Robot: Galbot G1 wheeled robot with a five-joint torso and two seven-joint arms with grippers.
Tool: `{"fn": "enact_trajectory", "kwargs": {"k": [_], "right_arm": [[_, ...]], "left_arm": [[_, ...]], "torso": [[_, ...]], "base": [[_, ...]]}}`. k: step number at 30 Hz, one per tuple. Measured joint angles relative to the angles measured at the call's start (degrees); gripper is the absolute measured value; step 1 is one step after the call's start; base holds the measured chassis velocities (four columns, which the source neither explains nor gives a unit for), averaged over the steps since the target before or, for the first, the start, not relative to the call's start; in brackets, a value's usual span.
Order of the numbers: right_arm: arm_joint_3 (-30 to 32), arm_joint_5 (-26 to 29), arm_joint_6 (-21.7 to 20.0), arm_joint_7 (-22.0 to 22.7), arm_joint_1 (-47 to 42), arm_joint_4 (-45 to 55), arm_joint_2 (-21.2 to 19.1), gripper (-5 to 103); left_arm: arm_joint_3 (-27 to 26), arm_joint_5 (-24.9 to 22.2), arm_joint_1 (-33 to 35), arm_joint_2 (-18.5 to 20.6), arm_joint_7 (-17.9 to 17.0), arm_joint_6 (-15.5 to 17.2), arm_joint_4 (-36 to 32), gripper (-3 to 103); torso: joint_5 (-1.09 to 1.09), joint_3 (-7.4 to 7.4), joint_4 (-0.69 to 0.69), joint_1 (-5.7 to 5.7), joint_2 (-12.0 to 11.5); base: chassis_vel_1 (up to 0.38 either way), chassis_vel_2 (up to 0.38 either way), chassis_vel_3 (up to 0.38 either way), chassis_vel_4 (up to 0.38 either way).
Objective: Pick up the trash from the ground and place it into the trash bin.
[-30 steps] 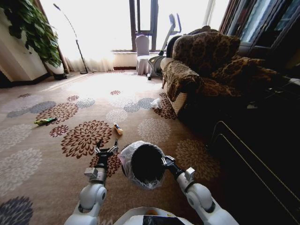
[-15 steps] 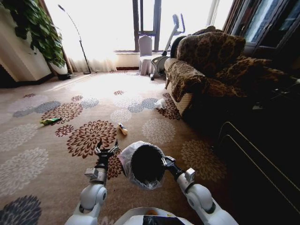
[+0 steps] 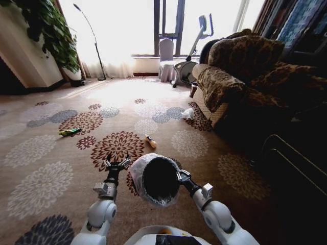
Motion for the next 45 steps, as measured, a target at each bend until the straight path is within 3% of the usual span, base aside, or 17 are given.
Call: {"fn": "enact_trajectory", "kwargs": {"k": [2, 4, 9, 12, 29, 45], "right_arm": [[0.3, 0.1, 0.1, -0.6, -0.1, 0.0, -0.1, 4], [1.2, 0.0, 0.7, -1.3, -0.7, 0.3, -0.7, 4], [2.0, 0.2, 0.7, -0.4, -1.0, 1.0, -1.3, 4], [2.9, -0.3, -1.4, 1.6, -1.1, 1.4, -2.2, 4], [3.3, -1.6, -2.3, 2.2, -1.1, 0.0, -2.8, 4], [3.4, -3.0, 0.1, 2.1, -2.8, 0.4, -2.4, 4]], "left_arm": [[0.3, -0.3, -0.4, 0.3, 0.1, 1.2, 0.1, 100], [1.4, -0.8, -1.8, 1.0, 0.7, 5.1, 0.8, 100], [2.7, -1.0, -3.9, 2.0, 1.1, 7.1, 2.3, 100], [3.9, -1.2, -6.8, 3.0, 1.3, 8.6, 4.1, 100], [6.5, -2.0, -13.5, 3.4, -0.3, 9.3, 11.3, 100], [9.9, -2.7, -18.1, 3.9, -1.4, 10.5, 20.1, 100]], "torso": [[0.03, 0.00, 0.00, 0.00, 0.0], [0.04, 0.01, -0.02, 0.00, 0.0], [0.05, 0.01, -0.04, 0.00, 0.0], [0.04, 0.01, -0.02, 0.00, 0.0], [0.04, 0.00, -0.01, -0.01, 0.0], [0.06, 0.02, -0.01, 0.01, 0.0]], "base": [[0.073, 0.082, -0.052, -0.060], [-0.027, -0.011, 0.021, 0.010], [-0.043, -0.039, 0.025, 0.022], [0.000, 0.000, 0.000, 0.000], [-0.028, 0.037, 0.032, -0.026], [-0.244, 0.230, 0.237, -0.239]]}}
